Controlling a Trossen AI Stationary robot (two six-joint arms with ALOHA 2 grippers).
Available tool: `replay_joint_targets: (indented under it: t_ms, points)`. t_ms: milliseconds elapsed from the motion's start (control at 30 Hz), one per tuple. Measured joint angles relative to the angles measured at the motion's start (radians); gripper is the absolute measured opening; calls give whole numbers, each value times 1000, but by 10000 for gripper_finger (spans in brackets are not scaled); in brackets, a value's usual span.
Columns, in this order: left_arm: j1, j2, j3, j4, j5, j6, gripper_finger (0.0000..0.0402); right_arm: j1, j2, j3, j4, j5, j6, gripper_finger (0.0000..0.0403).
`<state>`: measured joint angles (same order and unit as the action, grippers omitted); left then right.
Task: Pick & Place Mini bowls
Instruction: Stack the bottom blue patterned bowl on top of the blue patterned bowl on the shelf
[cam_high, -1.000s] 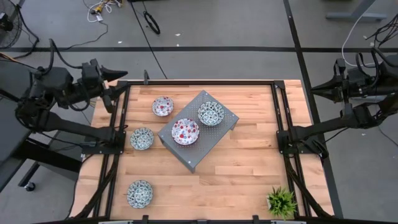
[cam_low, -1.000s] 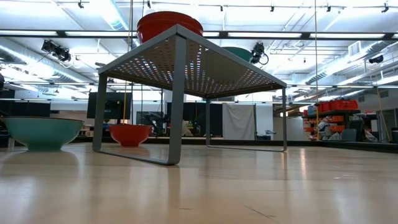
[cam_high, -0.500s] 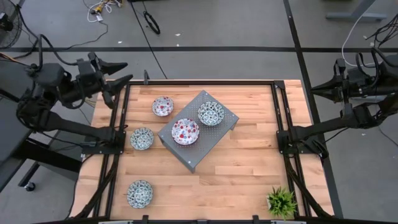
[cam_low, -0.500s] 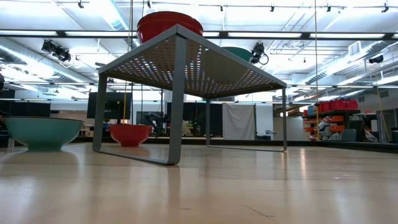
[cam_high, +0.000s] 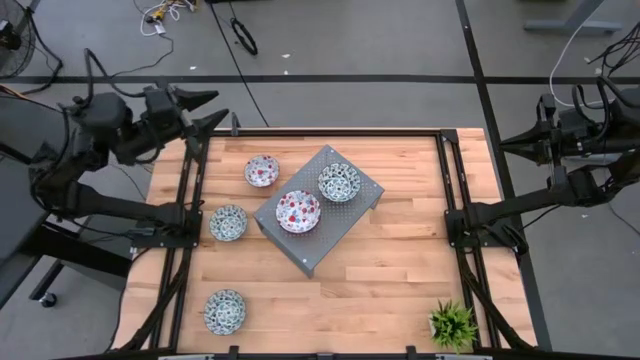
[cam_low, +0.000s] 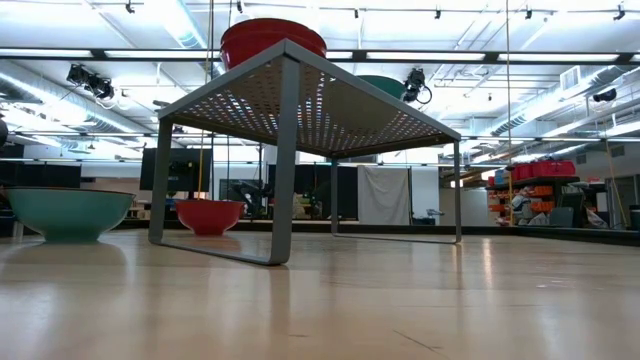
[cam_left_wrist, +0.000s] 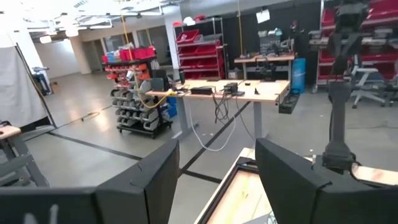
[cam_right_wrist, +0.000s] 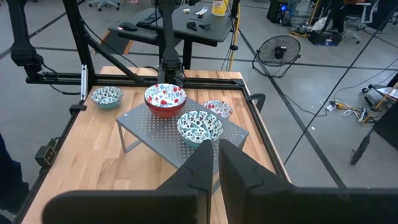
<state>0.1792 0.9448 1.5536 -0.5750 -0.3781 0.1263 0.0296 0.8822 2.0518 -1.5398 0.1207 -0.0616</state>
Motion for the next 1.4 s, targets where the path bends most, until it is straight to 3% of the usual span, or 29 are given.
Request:
replay_joint_targets:
  t_ms: [500,800,1167,1400]
  points:
    - [389,57,-1,-1,402,-62,216,0,0,0,0,0,0,27]
    - [556,113,0,-3,564,-75,216,0,0,0,0,0,0,27]
    - [667,177,0,-45,611,-84,216,0,0,0,0,0,0,27]
    - [695,185,-1,-172,558,-107,216,0,0,0,0,0,0,27]
